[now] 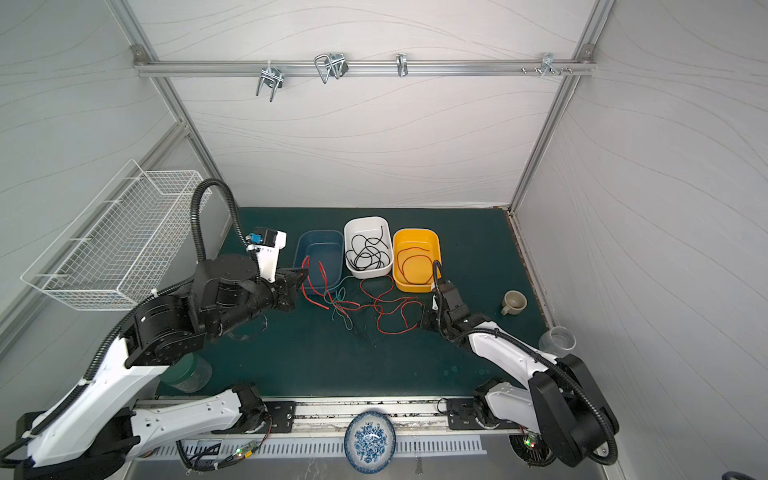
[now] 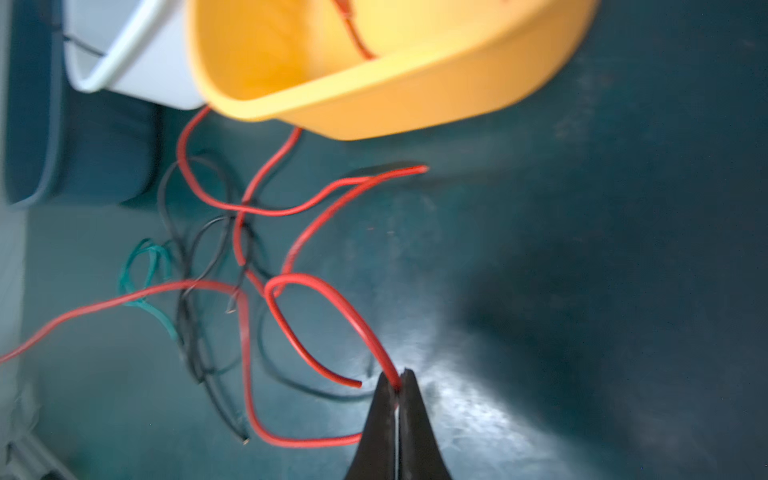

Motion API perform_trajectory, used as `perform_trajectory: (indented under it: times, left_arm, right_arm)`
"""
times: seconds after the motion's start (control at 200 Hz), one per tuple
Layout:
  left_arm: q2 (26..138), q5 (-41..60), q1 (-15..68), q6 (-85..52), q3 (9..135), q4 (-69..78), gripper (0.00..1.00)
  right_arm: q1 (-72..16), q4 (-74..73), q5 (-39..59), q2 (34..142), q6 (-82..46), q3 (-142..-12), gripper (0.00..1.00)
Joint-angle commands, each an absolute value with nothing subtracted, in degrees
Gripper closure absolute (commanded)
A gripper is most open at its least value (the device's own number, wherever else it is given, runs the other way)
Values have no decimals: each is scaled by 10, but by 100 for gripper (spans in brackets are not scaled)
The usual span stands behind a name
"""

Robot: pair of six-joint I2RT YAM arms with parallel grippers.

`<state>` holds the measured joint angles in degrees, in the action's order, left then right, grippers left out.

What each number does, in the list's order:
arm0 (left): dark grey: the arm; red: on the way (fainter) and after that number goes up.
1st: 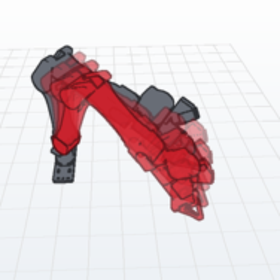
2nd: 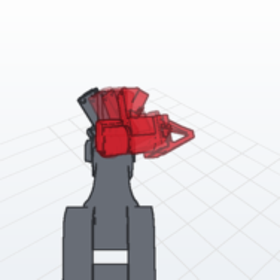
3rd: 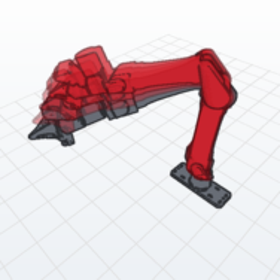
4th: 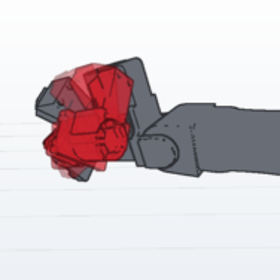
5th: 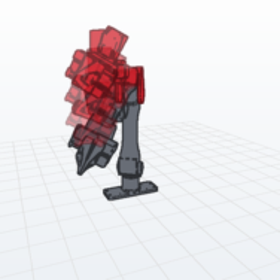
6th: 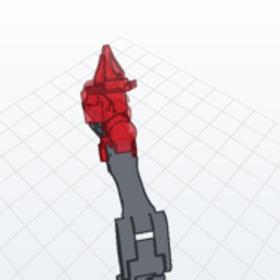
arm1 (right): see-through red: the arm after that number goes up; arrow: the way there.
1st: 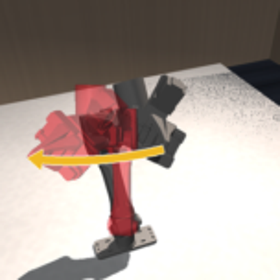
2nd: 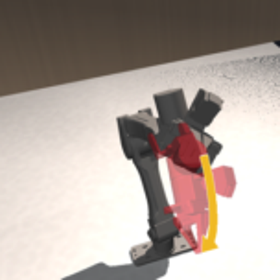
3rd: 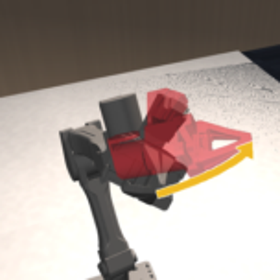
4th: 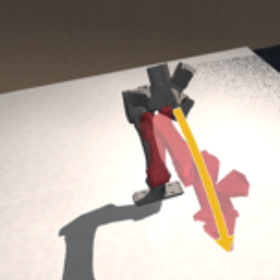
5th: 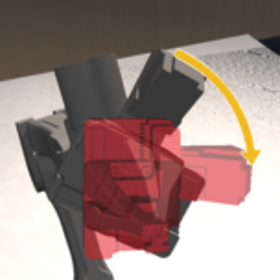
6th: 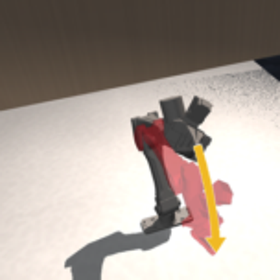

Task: Untangle the cables
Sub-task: 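Pull the red wire upward with the left gripper while the right gripper holds the pile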

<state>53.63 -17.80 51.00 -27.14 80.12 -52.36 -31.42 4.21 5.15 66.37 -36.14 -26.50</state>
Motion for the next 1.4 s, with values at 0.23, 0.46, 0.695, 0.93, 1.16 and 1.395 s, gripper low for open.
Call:
perform_trajectory:
  times: [0.23,0.46,0.695,0.93,1.16,1.395]
  left_arm:
    - [561,-100,507,-315,774,-438,100]
    - [566,-59,507,-345,753,-391,100]
    - [592,-8,507,-373,732,-354,100]
    - [600,20,508,-405,695,-301,100]
    - [620,35,537,-436,676,-255,100]
    - [623,42,558,-472,651,-199,100]
  right_arm:
    - [-367,-23,88,625,-325,-258,82]
    - [-390,-68,113,580,-308,-237,52]
    - [-419,-152,178,550,-290,-209,43]
    - [-482,-240,159,530,-251,-175,39]
    - [-524,-261,89,512,-218,-158,38]
    - [-543,-278,38,477,-203,-137,38]
